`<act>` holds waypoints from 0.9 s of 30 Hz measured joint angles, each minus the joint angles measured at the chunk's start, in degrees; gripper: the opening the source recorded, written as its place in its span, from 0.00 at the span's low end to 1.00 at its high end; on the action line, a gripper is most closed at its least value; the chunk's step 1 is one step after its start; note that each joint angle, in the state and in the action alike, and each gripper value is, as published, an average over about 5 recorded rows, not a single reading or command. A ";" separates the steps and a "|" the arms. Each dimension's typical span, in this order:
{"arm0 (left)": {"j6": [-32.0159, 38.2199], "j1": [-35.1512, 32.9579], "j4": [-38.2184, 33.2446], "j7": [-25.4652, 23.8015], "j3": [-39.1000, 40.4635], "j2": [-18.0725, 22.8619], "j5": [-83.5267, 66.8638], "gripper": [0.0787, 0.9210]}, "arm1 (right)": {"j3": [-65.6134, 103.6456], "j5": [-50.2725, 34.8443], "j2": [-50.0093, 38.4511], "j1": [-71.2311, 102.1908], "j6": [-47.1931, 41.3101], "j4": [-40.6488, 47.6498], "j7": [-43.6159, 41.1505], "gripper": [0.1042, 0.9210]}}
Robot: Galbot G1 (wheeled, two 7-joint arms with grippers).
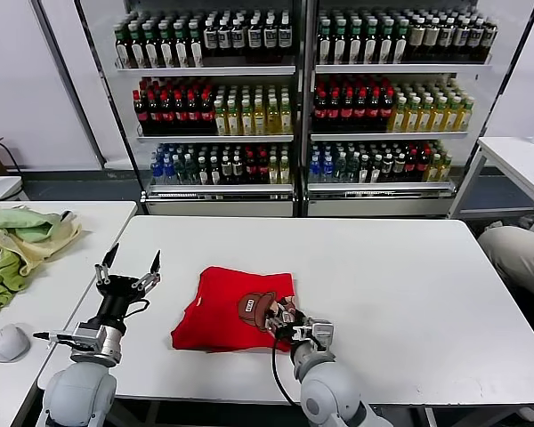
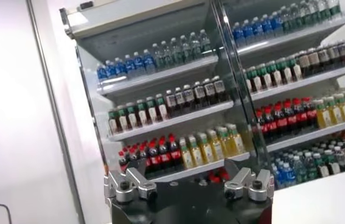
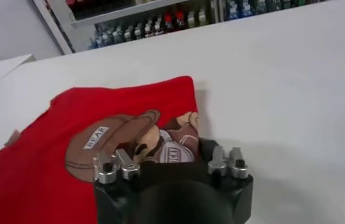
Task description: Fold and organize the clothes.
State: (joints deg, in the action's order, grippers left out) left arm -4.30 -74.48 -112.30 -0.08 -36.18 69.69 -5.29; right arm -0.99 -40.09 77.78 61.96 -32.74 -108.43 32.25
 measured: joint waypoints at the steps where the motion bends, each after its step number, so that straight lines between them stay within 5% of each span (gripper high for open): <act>1: 0.15 -0.09 0.06 -0.07 -0.20 -0.04 0.15 0.88 | -0.10 -0.23 0.24 -0.13 0.01 0.30 0.29 0.62; 16: 4.29 0.50 2.08 -1.30 -0.49 -0.16 1.75 0.88 | 2.44 3.39 -2.12 -2.34 -0.12 -2.73 -2.41 0.10; 27: 12.19 1.87 4.54 0.80 3.58 1.33 10.26 0.88 | 13.45 9.35 -10.08 2.79 -0.19 -5.18 -8.85 0.13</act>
State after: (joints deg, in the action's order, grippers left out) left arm 7.89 -72.60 -107.76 0.72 -32.59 71.02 4.97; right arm 12.45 -30.74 67.70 64.74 -32.93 -113.60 23.40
